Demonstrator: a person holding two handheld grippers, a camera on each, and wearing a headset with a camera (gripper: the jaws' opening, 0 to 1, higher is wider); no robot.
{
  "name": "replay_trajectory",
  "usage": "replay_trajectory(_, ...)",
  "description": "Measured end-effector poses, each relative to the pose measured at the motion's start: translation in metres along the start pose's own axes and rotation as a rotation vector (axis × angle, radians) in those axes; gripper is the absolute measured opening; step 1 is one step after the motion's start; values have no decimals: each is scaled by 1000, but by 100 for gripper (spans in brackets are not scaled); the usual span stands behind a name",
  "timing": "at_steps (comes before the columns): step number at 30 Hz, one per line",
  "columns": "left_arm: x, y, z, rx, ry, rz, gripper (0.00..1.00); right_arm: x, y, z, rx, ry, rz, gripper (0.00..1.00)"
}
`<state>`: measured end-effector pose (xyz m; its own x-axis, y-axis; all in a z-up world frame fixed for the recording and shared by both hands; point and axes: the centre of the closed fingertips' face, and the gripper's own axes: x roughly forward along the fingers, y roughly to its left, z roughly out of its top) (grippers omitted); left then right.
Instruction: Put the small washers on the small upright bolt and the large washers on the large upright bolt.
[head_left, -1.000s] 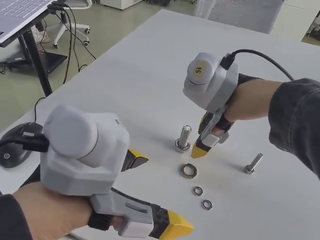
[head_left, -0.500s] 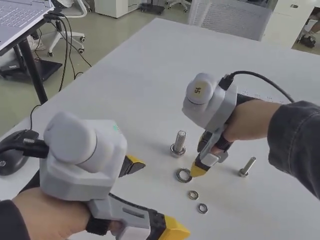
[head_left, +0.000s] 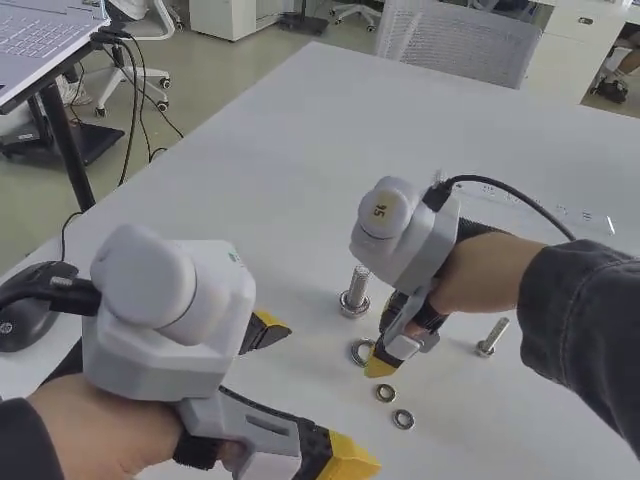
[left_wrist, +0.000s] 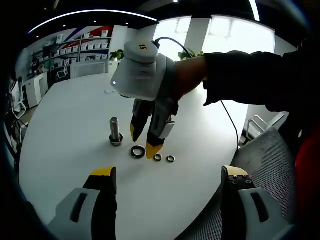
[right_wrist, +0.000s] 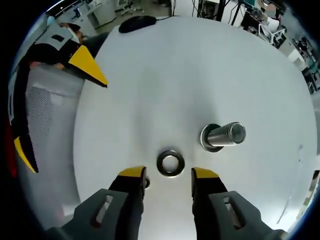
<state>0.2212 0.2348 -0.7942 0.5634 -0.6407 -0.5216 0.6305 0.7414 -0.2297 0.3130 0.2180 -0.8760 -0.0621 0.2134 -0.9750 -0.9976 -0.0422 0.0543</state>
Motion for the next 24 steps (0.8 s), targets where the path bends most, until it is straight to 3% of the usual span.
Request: replay_trajectory(24,0,0,0,-1,-4,3,85,6,-1,2,-72,26,-45,30)
